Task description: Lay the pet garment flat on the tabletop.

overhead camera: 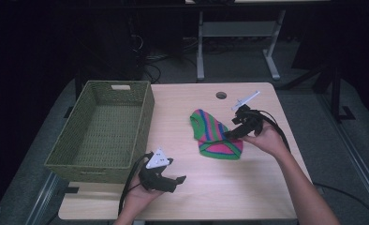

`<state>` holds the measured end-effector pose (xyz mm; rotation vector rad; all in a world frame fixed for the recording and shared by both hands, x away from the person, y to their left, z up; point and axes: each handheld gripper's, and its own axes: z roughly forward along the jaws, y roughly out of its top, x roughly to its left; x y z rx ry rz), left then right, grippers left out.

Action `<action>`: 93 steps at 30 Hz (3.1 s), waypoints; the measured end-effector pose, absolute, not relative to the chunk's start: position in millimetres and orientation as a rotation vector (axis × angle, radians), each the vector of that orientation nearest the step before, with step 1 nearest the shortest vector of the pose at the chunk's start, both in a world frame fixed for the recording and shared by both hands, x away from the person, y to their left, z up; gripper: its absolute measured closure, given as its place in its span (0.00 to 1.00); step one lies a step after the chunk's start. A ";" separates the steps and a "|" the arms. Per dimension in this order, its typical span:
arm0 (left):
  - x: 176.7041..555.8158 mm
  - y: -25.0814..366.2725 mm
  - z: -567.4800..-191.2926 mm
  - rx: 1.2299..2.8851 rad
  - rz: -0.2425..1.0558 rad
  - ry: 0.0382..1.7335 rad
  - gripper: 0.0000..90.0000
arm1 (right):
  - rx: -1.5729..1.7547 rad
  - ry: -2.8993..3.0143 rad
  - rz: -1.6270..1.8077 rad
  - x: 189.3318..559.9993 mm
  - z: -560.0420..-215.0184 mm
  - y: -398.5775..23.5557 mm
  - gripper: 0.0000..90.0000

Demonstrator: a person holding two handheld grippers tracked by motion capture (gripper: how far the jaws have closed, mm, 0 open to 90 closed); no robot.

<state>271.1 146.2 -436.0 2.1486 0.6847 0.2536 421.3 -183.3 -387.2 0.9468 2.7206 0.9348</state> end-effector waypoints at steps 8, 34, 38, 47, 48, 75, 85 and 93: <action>271.1 145.7 -436.3 2.135 0.246 0.690 0.23 | 0.935 2.756 0.870 434.6 -400.4 -164.2 0.23; 270.9 145.5 -437.1 2.136 0.237 0.687 0.23 | 0.997 2.804 0.616 455.4 -447.1 -135.1 0.24; 271.3 145.4 -437.7 2.141 0.233 0.690 0.23 | 1.007 2.800 0.615 454.8 -448.0 -134.8 0.26; 270.4 142.2 -438.0 2.142 0.231 0.685 0.23 | 1.010 2.789 0.584 454.9 -444.8 -133.8 0.50; 270.4 142.3 -438.1 2.143 0.233 0.687 0.23 | 1.010 2.789 0.584 454.9 -444.8 -133.8 0.50; 270.7 145.0 -437.1 2.119 0.229 0.703 0.24 | 0.906 2.733 0.653 446.9 -418.6 -139.6 0.84; 271.4 145.4 -437.7 2.119 0.231 0.700 0.23 | 0.932 2.709 0.788 440.7 -395.1 -153.7 0.84; 268.9 144.4 -437.0 2.102 0.228 0.706 0.23 | 0.875 2.701 0.838 425.2 -375.2 -156.7 0.84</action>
